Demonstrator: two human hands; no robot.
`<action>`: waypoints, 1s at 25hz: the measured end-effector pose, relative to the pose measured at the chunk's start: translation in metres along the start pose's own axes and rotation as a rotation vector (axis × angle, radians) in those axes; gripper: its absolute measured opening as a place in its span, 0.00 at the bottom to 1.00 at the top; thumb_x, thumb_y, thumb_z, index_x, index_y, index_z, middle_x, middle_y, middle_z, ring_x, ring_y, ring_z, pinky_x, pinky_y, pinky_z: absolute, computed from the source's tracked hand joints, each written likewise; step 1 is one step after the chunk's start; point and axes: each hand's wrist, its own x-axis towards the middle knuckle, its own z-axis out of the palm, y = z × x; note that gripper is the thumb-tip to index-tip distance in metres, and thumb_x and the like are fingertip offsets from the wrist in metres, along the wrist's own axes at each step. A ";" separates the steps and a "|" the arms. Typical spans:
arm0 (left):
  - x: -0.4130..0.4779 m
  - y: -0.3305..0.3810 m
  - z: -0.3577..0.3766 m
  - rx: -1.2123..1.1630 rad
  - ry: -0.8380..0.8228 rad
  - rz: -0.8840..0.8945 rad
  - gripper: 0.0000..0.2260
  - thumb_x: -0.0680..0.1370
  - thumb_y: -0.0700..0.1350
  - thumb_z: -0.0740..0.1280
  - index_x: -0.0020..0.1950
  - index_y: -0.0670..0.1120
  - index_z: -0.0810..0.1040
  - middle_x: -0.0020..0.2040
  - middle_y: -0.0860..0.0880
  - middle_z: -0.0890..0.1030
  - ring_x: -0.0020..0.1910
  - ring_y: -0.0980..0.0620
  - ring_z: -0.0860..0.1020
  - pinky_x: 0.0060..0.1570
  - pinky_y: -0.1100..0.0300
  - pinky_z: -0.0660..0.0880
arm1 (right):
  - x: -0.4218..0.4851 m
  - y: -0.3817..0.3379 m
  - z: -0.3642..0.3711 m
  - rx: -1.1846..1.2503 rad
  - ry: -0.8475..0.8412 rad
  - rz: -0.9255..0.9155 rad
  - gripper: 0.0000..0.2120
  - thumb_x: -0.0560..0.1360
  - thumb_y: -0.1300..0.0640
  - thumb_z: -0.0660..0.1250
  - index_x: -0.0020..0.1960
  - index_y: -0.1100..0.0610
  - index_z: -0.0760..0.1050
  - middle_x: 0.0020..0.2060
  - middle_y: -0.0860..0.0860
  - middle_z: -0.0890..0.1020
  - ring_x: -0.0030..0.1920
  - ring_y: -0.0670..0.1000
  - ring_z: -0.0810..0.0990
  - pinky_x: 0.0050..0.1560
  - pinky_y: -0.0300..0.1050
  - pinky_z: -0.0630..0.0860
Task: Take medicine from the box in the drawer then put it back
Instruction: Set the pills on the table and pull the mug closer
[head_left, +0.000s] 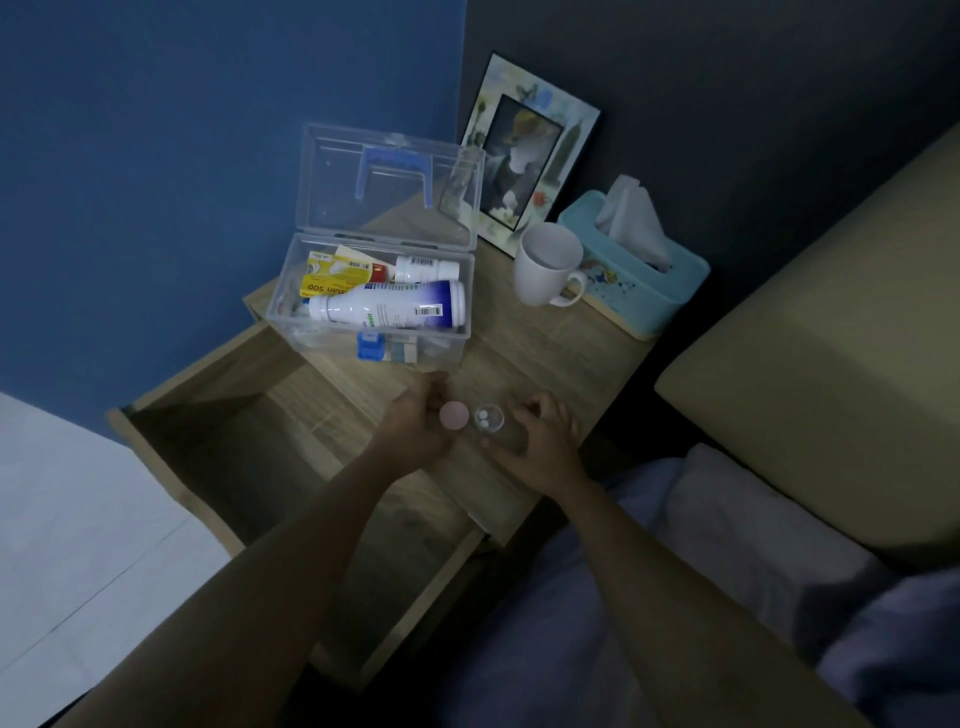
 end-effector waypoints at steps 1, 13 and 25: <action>-0.003 -0.001 -0.002 0.012 0.026 0.005 0.29 0.68 0.35 0.70 0.68 0.43 0.68 0.61 0.43 0.77 0.60 0.46 0.75 0.54 0.62 0.68 | -0.002 0.001 -0.003 0.072 -0.010 0.016 0.34 0.68 0.41 0.69 0.70 0.50 0.64 0.63 0.54 0.65 0.64 0.55 0.63 0.65 0.52 0.61; -0.016 -0.024 -0.010 0.832 -0.083 0.279 0.42 0.72 0.59 0.27 0.74 0.36 0.58 0.75 0.34 0.58 0.75 0.36 0.57 0.72 0.46 0.57 | 0.099 -0.014 -0.069 0.713 0.640 0.474 0.17 0.80 0.55 0.57 0.54 0.70 0.73 0.55 0.66 0.78 0.58 0.61 0.75 0.60 0.53 0.72; -0.011 -0.037 -0.002 0.856 -0.092 0.276 0.40 0.73 0.56 0.24 0.74 0.37 0.56 0.75 0.35 0.55 0.75 0.36 0.52 0.74 0.44 0.54 | 0.161 -0.008 -0.064 1.089 0.710 0.616 0.22 0.78 0.41 0.55 0.42 0.55 0.79 0.47 0.56 0.83 0.48 0.55 0.79 0.40 0.43 0.72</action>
